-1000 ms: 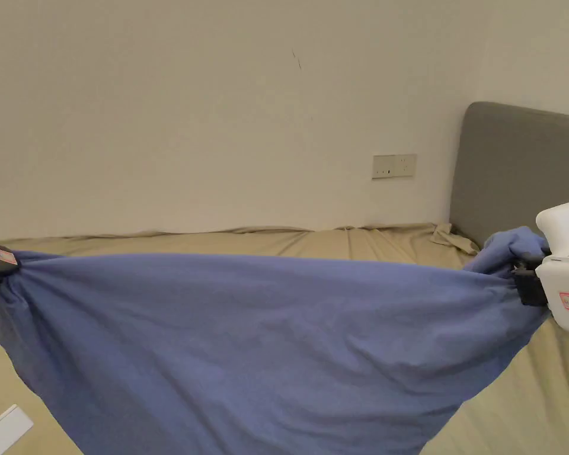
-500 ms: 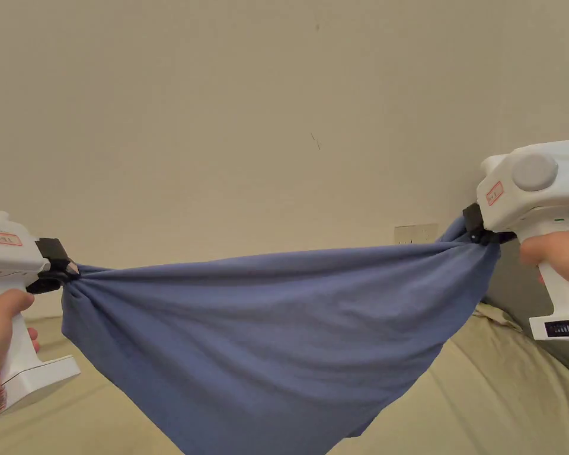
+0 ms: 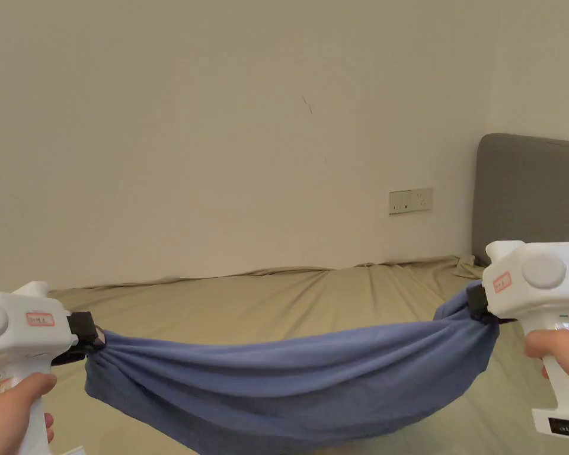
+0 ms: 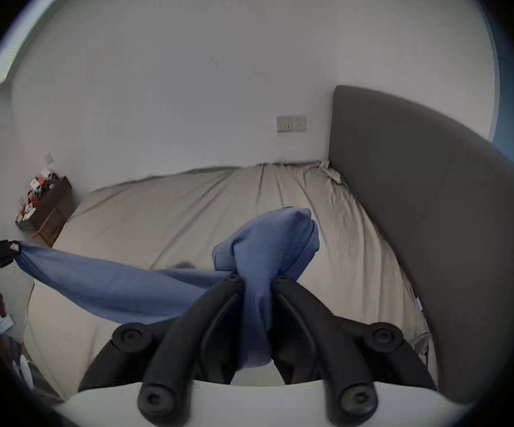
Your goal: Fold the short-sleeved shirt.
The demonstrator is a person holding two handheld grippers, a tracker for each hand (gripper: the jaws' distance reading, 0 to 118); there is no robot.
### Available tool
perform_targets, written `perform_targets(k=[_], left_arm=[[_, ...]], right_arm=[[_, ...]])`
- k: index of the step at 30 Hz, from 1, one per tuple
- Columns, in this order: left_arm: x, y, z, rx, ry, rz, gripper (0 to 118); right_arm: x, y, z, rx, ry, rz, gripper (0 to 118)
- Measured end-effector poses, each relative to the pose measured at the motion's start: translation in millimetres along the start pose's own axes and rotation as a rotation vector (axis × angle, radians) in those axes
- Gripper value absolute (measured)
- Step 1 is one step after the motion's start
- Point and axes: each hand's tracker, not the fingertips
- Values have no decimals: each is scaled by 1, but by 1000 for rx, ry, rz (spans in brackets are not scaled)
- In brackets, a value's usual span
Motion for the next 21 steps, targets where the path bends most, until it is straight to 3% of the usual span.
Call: perform_targets(k=[4,6,8,11,14,21], left_arm=[[-29,-85,20,-99,-40,77,2],[-51,-125,36,-133,-97,149,2],[-54,-169,67,-153,-90,151,2],[-78,-216,90,-192,-51,130,2],[-96,-258,105,-287,-32,106,2],[-134,-335,92,-447,83,127,2]], right_arm=[[21,-107,-3,-87,70,6,12],[25,-170,20,-121,115,-41,12],[34,-220,35,-160,118,-67,12],[49,-283,57,-234,130,-179,12],[55,-324,74,-299,135,-257,12],[64,-371,65,-381,44,-254,12]])
